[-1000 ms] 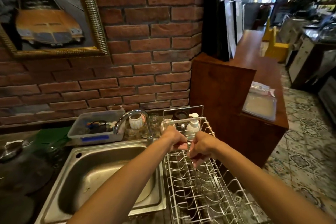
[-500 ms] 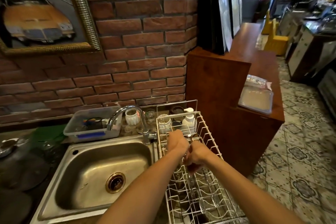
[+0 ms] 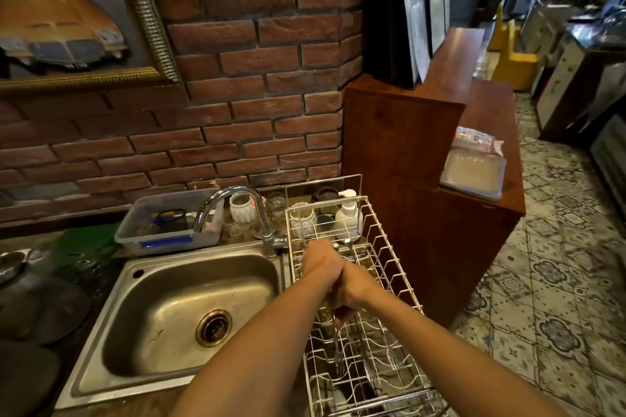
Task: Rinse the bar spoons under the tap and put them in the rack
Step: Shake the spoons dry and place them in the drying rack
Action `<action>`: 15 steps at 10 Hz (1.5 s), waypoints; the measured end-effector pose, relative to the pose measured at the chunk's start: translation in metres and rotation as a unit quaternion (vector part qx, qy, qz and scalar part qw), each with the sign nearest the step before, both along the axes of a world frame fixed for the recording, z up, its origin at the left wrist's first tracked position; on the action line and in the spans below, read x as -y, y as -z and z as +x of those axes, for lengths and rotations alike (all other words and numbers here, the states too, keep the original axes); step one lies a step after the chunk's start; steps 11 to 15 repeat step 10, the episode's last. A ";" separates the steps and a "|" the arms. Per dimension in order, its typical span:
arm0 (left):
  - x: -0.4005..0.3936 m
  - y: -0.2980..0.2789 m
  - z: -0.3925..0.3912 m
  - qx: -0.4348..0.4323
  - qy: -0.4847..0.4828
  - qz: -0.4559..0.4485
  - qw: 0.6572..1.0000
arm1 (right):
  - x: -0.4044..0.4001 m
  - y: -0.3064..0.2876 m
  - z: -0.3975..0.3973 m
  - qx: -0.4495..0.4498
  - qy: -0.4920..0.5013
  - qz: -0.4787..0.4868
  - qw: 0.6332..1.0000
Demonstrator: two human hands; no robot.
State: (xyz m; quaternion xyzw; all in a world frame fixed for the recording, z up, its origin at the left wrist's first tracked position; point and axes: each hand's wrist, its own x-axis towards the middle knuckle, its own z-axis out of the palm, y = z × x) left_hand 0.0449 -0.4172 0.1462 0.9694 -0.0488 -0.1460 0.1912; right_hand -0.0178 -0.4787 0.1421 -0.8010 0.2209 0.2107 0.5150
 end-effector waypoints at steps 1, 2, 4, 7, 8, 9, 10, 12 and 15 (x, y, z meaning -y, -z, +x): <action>0.000 0.003 0.000 0.007 0.007 -0.001 1.000 | -0.001 0.002 -0.001 0.010 0.014 0.007 1.000; 0.001 0.005 0.000 0.011 0.009 0.008 1.000 | -0.002 0.002 -0.003 0.012 0.032 0.025 0.999; 0.000 0.007 0.003 -0.016 0.001 0.001 1.000 | -0.002 0.004 -0.003 0.013 0.011 -0.005 1.000; -0.008 -0.014 0.009 -0.055 -0.009 -0.049 0.997 | 0.004 0.001 0.003 0.004 -0.028 -0.028 0.999; -0.010 -0.032 0.018 -0.093 -0.008 -0.099 0.991 | 0.011 -0.006 0.007 0.018 -0.017 -0.024 0.999; -0.012 -0.050 0.030 -0.109 -0.014 -0.141 0.984 | 0.014 -0.013 0.009 0.036 -0.004 -0.021 0.999; -0.022 -0.074 0.036 -0.120 -0.004 -0.149 0.981 | 0.016 -0.031 0.014 0.064 -0.006 -0.035 0.997; -0.022 -0.074 0.036 -0.120 -0.004 -0.149 0.981 | 0.016 -0.031 0.014 0.064 -0.006 -0.035 0.997; -0.022 -0.074 0.036 -0.120 -0.004 -0.149 0.981 | 0.016 -0.031 0.014 0.064 -0.006 -0.035 0.997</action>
